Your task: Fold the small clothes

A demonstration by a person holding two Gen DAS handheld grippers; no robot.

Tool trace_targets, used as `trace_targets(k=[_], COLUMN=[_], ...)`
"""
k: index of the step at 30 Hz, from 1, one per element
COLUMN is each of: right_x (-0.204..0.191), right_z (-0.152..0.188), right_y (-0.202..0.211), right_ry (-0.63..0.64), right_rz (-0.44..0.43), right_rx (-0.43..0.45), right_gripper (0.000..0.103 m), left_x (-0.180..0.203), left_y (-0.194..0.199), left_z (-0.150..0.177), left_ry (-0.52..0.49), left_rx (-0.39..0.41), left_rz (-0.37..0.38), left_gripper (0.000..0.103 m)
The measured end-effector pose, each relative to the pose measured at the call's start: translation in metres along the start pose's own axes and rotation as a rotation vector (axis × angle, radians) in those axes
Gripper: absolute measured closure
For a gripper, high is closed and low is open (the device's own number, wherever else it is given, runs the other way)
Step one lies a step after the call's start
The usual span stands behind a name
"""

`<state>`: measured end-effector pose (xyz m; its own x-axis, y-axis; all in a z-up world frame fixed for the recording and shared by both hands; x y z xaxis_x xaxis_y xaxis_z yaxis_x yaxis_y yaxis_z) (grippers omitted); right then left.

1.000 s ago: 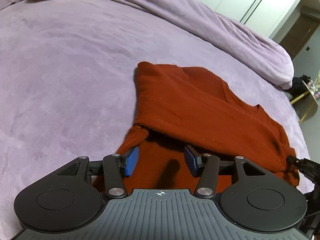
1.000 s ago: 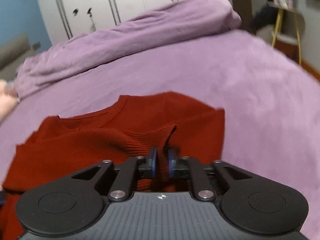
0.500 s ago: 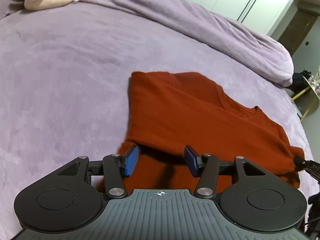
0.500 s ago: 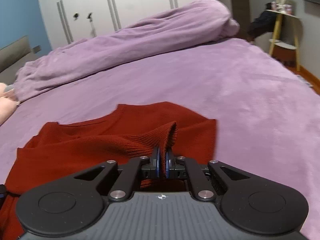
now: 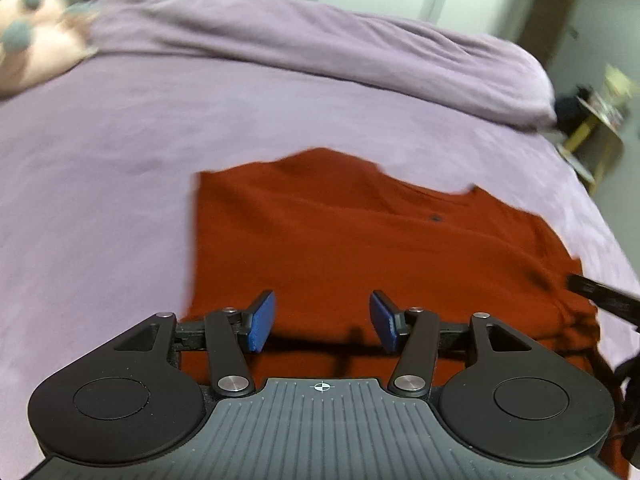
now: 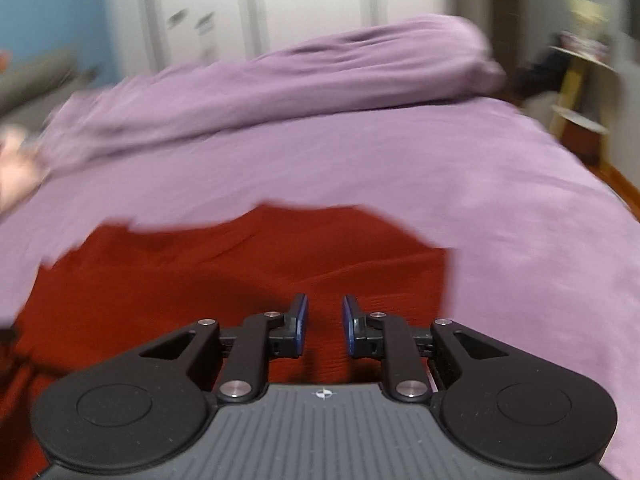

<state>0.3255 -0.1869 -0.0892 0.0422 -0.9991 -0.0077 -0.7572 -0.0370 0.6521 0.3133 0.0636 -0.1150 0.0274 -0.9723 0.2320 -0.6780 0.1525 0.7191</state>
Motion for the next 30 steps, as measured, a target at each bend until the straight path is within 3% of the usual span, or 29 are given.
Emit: trace_targets(k=[4,8,13,19,23,28,30], right_x=[-0.026,-0.002,-0.002,0.013,0.025,0.036,0.036], right_z=[0.019,0.015,0.007,0.034,0.048,0.05,0.051], right_y=[-0.035,-0.062,-0.062,0.005,0.016,0.001,-0.008], right_ry=[0.137,0.191,0.194,-0.196,-0.47,-0.69,-0.711], right_rz=[0.021,0.129,0.12,-0.132,-0.249,-0.294,-0.277], right_rx=[-0.08,-0.03,-0.042,-0.071,-0.107,-0.124,-0.14], right_gripper=[0.087,0.09,0.091,0.081,0.074,0.075,0.084], left_x=[0.015,0.02,0.025,0.017,0.018,0.016,0.017], left_y=[-0.03,-0.038,-0.042,-0.026,-0.025,-0.026,-0.027], left_z=[0.011,0.009,0.008,0.019,0.019,0.018,0.018], left_ry=[-0.059,-0.102,-0.125,-0.103,-0.09,-0.065,-0.062], left_rx=[-0.051,-0.038,-0.029,-0.017,-0.031,-0.048,-0.053], left_rz=[-0.062,-0.084,-0.109,-0.057,-0.063,-0.068,-0.077], left_gripper=[0.044,0.039,0.034,0.033,0.033,0.032,0.032])
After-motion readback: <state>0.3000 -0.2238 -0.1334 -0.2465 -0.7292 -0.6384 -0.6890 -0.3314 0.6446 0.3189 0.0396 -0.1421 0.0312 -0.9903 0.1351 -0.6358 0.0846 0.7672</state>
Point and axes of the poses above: each gripper's, at about its wrist camera, not at the fingertips, and y roughly against the way its jaws point, x to its right, z to its underside, the point moved 9 cm from there along -y, roughly the way its jaws point, and after that the axes turned 2 degrees about y, right-handed, at the moved point
